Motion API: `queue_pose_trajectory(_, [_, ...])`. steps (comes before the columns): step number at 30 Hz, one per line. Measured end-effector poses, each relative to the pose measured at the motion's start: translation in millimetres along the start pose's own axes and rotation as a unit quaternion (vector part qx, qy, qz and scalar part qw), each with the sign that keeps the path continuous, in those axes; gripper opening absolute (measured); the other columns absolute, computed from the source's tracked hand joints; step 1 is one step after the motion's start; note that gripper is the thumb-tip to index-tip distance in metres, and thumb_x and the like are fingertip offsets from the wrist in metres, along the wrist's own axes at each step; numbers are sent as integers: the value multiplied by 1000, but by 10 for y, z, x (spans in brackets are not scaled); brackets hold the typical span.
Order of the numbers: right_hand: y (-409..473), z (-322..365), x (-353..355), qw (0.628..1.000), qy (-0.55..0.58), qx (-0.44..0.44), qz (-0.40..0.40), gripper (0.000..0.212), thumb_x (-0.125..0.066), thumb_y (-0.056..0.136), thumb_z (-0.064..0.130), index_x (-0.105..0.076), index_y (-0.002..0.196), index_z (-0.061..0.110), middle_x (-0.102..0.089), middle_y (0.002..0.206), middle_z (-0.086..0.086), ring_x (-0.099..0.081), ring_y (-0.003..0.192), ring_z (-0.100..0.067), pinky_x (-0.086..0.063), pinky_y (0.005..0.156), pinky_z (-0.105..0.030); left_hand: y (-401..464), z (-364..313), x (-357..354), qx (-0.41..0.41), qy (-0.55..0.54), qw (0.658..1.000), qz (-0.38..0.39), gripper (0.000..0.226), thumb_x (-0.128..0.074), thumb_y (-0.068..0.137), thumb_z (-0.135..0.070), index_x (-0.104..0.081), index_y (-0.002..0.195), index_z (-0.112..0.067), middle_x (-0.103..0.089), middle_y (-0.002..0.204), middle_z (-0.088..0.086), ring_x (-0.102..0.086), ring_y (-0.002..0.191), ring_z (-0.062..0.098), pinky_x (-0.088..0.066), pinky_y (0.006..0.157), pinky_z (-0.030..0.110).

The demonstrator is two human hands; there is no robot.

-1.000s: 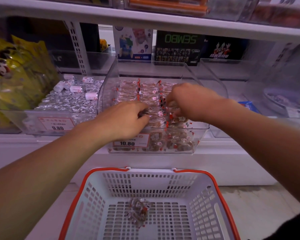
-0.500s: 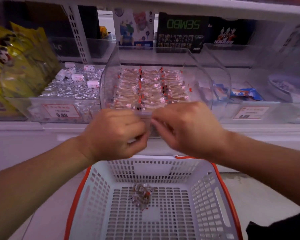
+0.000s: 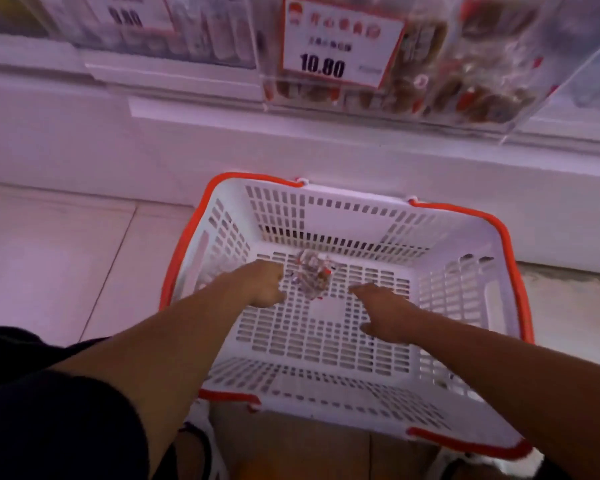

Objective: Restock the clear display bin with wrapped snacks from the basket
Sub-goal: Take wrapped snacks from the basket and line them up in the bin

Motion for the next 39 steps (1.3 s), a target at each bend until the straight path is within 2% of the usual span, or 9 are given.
queue_pose_trajectory(6, [884, 453, 118, 985, 80, 6, -154, 110, -81, 74, 42, -9, 156, 27, -15, 160, -10, -15, 147, -36, -32, 113, -51, 537, -8, -294, 58, -166, 983, -54, 46, -58, 96, -22, -46, 138, -8, -55, 133, 17, -55, 101, 29, -41, 76, 32])
queue_pose_trajectory(11, [1089, 451, 5, 979, 28, -31, -197, 99, -80, 73, 44, -18, 149, 37, -15, 156, -4, -29, 132, -40, -43, 99, -56, 680, 114, -444, 111, -275, 953, -66, 39, -50, 97, -13, -49, 136, -6, -57, 125, 18, -56, 91, 27, -46, 70, 34])
queue_pose_trajectory(18, [1098, 488, -52, 955, 204, 26, -215, 67, -82, 73, 29, -54, 133, 21, -44, 138, -6, -50, 115, -33, -46, 99, -38, 748, 82, -656, 170, -554, 814, -38, 44, -57, 95, -3, -50, 137, -13, -62, 129, 11, -67, 96, 28, -62, 79, 41])
queue_pose_trajectory(23, [1082, 528, -158, 898, 408, -20, -161, 84, -80, 77, 23, -32, 146, 25, -57, 117, 1, -60, 105, -21, -51, 76, -27, 757, 66, -762, 162, -624, 763, -38, 32, -59, 99, -14, -58, 130, -9, -66, 120, 15, -68, 98, 28, -61, 83, 43])
queue_pose_trajectory(27, [1099, 557, -114, 934, 326, -14, -147, 59, -78, 79, 18, -51, 131, 17, -46, 120, -8, -51, 99, -18, -46, 82, -12, 748, 72, -797, 179, -660, 729, -38, 36, -59, 98, -39, -61, 125, -15, -67, 119, 12, -67, 99, 27, -62, 78, 39])
queue_pose_trajectory(30, [1015, 535, -100, 932, 322, -6, -168, 72, -87, 66, 17, -52, 128, 14, -48, 122, -10, -52, 108, -26, -49, 94, -34, 728, 78, -804, 191, -658, 727, -34, 41, -54, 99, -47, -59, 125, -17, -67, 116, 12, -68, 99, 29, -62, 78, 45])
queue_pose_trajectory(32, [980, 546, -99, 919, 356, 9, -172, 69, -88, 62, 13, -53, 122, 16, -54, 117, -6, -56, 105, -23, -50, 92, -36, 725, 77, -804, 199, -646, 737, -35, 42, -51, 99, -51, -59, 122, -17, -67, 113, 12, -69, 94, 29, -63, 70, 40])
queue_pose_trajectory(36, [965, 578, -155, 869, 483, 14, -104, 62, -84, 65, -2, -54, 118, 11, -64, 97, -2, -65, 95, -25, -58, 83, -38, 719, 74, -800, 212, -623, 752, -39, 39, -49, 99, -51, -66, 102, -15, -66, 68, 8, -58, 51, 18, -53, 48, 27])
queue_pose_trajectory(39, [904, 581, -170, 849, 528, 4, -39, 57, -75, 68, -19, -55, 118, 1, -69, 98, -19, -68, 89, -33, -59, 76, -50, 682, 96, -805, 215, -605, 766, -35, 39, -50, 100, -49, -63, 91, -13, -62, 66, 11, -54, 50, 22, -58, 65, 38])
Point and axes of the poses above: each hand's wrist, its own y-axis towards the middle knuckle, its own x-axis out of the back of the hand, z = x × y, the point moved 8 cm from there along y, towards the middle knuckle
